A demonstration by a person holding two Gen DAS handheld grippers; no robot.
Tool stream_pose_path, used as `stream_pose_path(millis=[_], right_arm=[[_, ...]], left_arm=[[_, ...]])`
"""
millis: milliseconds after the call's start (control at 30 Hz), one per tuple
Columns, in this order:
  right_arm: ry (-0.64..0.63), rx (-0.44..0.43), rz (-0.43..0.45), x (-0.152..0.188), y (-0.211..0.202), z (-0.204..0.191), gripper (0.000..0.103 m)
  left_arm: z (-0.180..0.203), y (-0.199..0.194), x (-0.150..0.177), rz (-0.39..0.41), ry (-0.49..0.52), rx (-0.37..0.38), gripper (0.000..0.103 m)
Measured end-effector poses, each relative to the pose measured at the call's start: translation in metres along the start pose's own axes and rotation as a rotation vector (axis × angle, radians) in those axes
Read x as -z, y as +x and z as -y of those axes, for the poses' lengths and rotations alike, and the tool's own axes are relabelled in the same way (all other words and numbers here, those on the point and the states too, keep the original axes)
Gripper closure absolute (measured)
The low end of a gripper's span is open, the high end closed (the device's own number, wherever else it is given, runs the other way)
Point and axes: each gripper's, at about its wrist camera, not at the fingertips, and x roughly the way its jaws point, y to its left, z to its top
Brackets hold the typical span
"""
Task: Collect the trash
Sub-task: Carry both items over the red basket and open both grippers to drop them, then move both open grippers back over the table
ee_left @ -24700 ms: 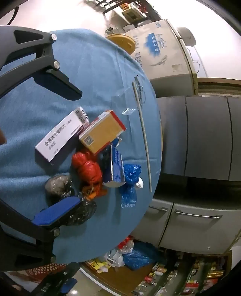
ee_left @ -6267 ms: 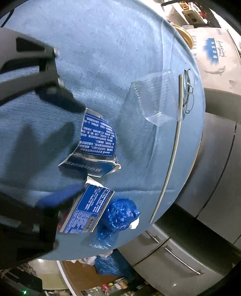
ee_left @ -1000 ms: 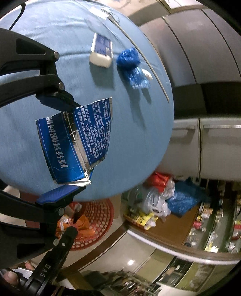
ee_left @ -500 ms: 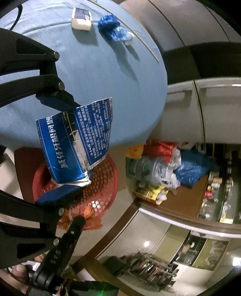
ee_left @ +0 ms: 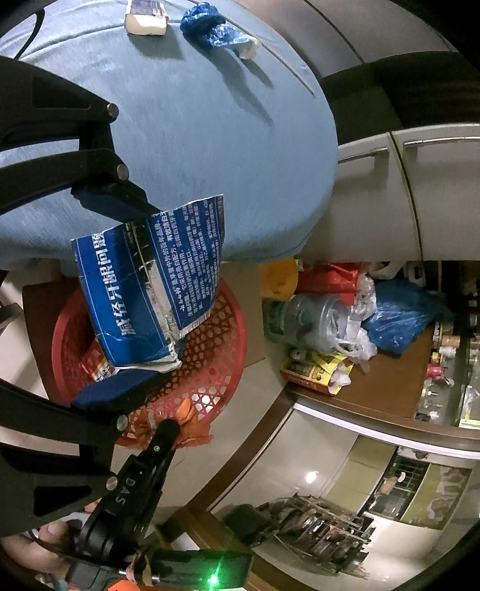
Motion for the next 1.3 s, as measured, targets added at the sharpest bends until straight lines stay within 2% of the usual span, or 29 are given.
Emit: stream_pose_path(millis=[300,333,400,433,467,700,933,1033,1300], right_arm=[[0.015,0.036,-0.058,-0.003,0.02,0.006,0.075],[0.025,0.045,-0.061,-0.003,0.021,0.009,0.072],[0.045,0.045,-0.062,-0.004,0.02,0.013,0.056],[0.053,0.039,-0.057,-0.004,0.018,0.015,0.037],[0.058,0.038,-0.041,-0.003,0.014,0.016,0.034],[0.102,0.035,0.026,-0.003,-0.012,0.024,0.034],[0.119,0.035,0.045,-0.003,-0.023,0.029,0.034],[0.139,0.032,0.049,-0.002,-0.026,0.033,0.034],[0.148,0.035,0.047,0.0,-0.03,0.034,0.034]], left_arm=[[0.001,0.009,-0.003,-0.012,0.005,0.006,0.029],[0.0,0.009,-0.002,-0.013,0.005,0.008,0.029],[-0.001,0.01,-0.002,-0.016,0.004,0.009,0.029],[-0.001,0.01,-0.002,-0.018,0.005,0.01,0.029],[-0.001,0.011,-0.002,-0.02,0.006,0.01,0.029],[0.003,0.015,-0.002,-0.034,0.011,0.023,0.029],[0.01,0.028,-0.01,-0.059,0.012,0.06,0.025],[0.011,0.037,-0.014,-0.101,0.005,0.078,0.025],[-0.013,0.028,-0.011,-0.081,-0.06,0.062,0.025]])
